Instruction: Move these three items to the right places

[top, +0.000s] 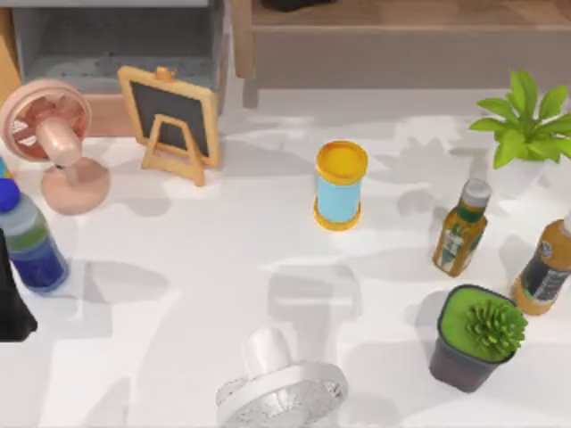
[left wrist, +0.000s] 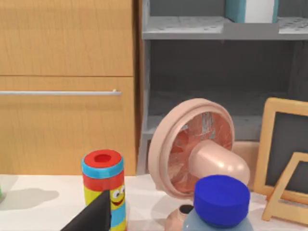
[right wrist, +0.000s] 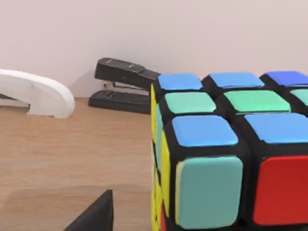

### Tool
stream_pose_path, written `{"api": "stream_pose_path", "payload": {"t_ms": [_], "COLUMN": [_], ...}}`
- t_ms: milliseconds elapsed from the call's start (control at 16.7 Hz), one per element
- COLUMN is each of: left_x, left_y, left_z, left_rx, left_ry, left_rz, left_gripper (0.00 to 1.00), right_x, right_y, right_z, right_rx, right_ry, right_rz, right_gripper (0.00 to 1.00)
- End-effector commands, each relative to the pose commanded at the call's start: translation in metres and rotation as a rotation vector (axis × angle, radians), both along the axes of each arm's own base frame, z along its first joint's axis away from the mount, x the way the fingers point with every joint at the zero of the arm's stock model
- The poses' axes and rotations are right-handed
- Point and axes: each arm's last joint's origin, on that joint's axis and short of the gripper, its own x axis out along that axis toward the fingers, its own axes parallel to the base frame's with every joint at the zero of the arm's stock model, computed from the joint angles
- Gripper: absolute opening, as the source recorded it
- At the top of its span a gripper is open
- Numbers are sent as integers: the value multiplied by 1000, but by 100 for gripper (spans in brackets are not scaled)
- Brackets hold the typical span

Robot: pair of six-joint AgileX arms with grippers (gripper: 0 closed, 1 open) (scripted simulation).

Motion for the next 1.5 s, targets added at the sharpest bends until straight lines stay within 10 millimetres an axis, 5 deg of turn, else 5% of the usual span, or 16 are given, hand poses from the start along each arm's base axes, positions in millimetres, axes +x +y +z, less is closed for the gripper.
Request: {"api": "stream_pose_path", "payload": {"t_ms": [720, 1140, 1320, 1500], "left_x": [0, 0, 0, 0], "left_y": [0, 0, 0, 0], "left_z": [0, 0, 0, 0], "left_rx": [0, 0, 0, 0], "left_ry": [0, 0, 0, 0], "left_rz": [0, 0, 0, 0], "left_gripper": [100, 100, 100, 100], "right_x": [-27, -129, -189, -248], "right_y": [10, 45, 61, 73], "right_z": [5, 11, -14, -59], "right_rx": [2, 8, 3, -6], "right_ry": [-10, -32, -19, -4], "right_rz": [10, 8, 5, 5], "right_gripper": [100, 100, 100, 100]}}
